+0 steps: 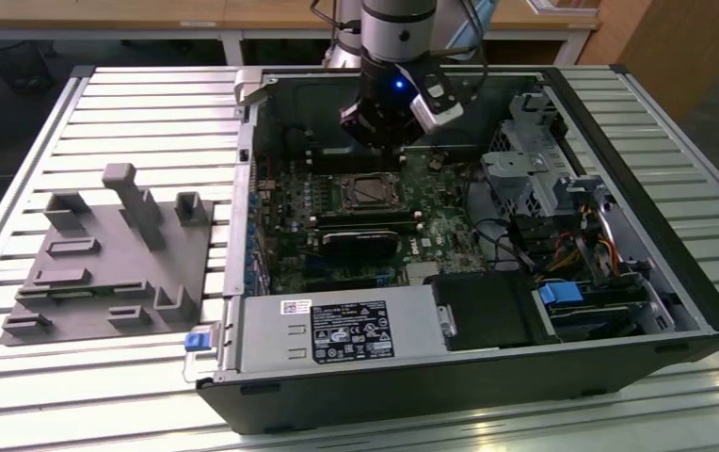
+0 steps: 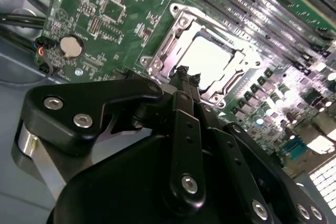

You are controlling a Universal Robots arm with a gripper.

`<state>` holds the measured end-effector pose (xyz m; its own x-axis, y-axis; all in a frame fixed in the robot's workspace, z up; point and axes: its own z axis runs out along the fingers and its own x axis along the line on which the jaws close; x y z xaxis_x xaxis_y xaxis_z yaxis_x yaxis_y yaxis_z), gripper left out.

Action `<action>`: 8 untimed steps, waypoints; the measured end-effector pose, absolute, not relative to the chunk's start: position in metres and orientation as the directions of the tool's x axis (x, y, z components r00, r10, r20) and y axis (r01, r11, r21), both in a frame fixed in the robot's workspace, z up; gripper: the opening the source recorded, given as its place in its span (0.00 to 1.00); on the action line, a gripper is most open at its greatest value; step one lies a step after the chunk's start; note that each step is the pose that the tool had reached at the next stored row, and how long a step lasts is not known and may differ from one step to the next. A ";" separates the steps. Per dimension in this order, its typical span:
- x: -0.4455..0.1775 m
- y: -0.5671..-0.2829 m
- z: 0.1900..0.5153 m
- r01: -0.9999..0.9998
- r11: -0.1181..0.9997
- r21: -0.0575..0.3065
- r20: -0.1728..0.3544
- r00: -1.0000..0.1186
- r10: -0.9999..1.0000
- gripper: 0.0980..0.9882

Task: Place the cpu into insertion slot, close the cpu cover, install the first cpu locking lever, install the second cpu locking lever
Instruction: 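Install the second cpu locking lever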

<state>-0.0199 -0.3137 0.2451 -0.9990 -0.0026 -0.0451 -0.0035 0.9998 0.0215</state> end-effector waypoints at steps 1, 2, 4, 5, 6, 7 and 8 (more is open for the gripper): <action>-0.020 -0.315 0.245 -0.004 1.000 0.021 -0.045 -0.999 -0.003 0.01; -0.020 -0.316 0.245 -0.004 1.000 0.021 -0.045 -0.999 -0.003 0.01; -0.020 -0.317 0.246 -0.004 1.000 0.021 -0.045 -0.999 -0.003 0.01; -0.020 -0.317 0.247 -0.003 1.000 0.021 -0.045 -0.999 -0.002 0.01; -0.020 -0.317 0.249 -0.003 1.000 0.021 -0.045 -0.999 -0.002 0.01; -0.020 -0.317 0.251 -0.003 1.000 0.021 -0.045 -0.999 -0.003 0.01; -0.020 -0.317 0.252 -0.003 1.000 0.021 -0.044 -0.999 -0.003 0.01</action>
<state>-0.0199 -0.3170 0.2518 -0.9990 -0.0025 -0.0443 -0.0035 0.9998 0.0214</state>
